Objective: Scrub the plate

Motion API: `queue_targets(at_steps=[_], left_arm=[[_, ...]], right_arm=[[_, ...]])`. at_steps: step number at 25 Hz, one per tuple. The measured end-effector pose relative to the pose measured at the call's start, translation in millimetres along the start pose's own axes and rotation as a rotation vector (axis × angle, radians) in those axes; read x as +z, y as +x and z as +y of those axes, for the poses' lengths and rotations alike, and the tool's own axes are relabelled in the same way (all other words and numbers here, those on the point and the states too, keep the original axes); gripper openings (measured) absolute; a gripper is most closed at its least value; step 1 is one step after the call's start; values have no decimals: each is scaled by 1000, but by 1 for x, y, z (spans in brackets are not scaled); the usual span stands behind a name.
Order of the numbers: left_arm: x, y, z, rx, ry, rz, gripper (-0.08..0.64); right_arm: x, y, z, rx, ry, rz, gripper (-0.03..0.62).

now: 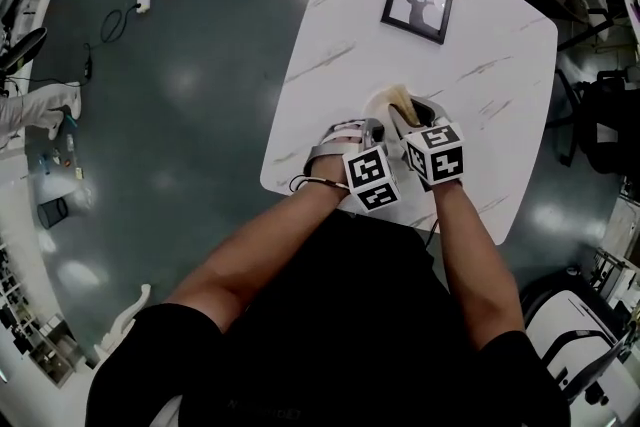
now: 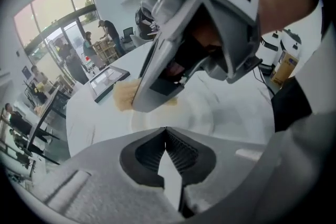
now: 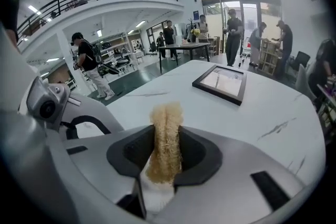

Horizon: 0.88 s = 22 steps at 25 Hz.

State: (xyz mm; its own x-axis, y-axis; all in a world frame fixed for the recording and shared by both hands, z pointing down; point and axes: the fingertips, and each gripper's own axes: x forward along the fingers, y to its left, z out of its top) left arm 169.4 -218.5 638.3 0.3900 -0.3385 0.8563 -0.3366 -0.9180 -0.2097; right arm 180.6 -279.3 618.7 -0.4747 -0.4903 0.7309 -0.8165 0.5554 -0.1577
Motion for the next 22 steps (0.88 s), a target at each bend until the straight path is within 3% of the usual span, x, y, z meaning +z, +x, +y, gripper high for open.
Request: queue_targets(at_steps=[6, 13, 18, 22], left_arm=[[-8, 21, -5, -18, 49, 62, 8], [-9, 22, -7, -20, 89, 69, 8], [-14, 19, -8, -39, 50, 68, 8], [-14, 19, -6, -65, 9, 45, 8]], right_arm=[[-9, 4, 9, 27, -74, 36, 130], [-10, 25, 20, 63, -190, 98, 130], [-18, 32, 20, 78, -231, 171, 130], [-22, 30, 6, 37, -212, 168, 130]])
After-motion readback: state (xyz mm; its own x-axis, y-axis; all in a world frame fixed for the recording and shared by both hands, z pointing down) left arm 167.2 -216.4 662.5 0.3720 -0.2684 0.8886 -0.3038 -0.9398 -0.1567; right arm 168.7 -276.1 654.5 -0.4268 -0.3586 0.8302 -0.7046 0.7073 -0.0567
